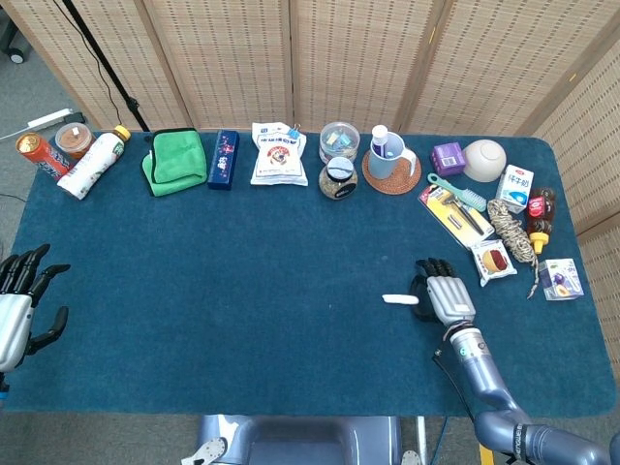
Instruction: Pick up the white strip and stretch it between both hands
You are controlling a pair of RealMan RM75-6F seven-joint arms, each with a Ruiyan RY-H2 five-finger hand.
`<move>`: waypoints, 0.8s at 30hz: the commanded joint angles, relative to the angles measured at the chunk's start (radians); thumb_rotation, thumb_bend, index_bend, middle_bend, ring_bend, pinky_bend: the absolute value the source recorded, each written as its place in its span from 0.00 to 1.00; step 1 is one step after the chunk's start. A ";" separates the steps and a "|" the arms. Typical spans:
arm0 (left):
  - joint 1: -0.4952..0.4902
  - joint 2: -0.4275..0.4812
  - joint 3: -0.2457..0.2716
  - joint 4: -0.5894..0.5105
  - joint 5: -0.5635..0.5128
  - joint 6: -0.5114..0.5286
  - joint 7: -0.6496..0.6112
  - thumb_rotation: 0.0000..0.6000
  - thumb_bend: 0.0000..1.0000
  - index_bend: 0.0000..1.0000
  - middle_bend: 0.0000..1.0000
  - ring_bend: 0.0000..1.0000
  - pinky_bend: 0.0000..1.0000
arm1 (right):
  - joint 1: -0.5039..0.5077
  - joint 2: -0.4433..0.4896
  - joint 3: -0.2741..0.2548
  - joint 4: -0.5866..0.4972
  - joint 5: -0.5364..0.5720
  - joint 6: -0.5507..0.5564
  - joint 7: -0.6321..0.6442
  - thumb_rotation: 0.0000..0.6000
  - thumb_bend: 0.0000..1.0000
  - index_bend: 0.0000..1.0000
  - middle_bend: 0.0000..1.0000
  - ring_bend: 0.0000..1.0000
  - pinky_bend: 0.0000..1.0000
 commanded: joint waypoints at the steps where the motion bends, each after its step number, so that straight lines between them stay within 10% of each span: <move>1: 0.001 0.000 0.001 0.001 -0.001 0.001 -0.002 1.00 0.43 0.22 0.04 0.04 0.02 | 0.003 -0.005 0.002 0.005 0.004 -0.001 -0.004 1.00 0.37 0.47 0.15 0.00 0.00; 24: 0.007 0.000 -0.002 0.011 -0.003 0.016 -0.008 1.00 0.43 0.22 0.04 0.04 0.02 | 0.009 -0.031 0.012 0.032 0.027 -0.010 0.003 1.00 0.64 0.63 0.27 0.09 0.01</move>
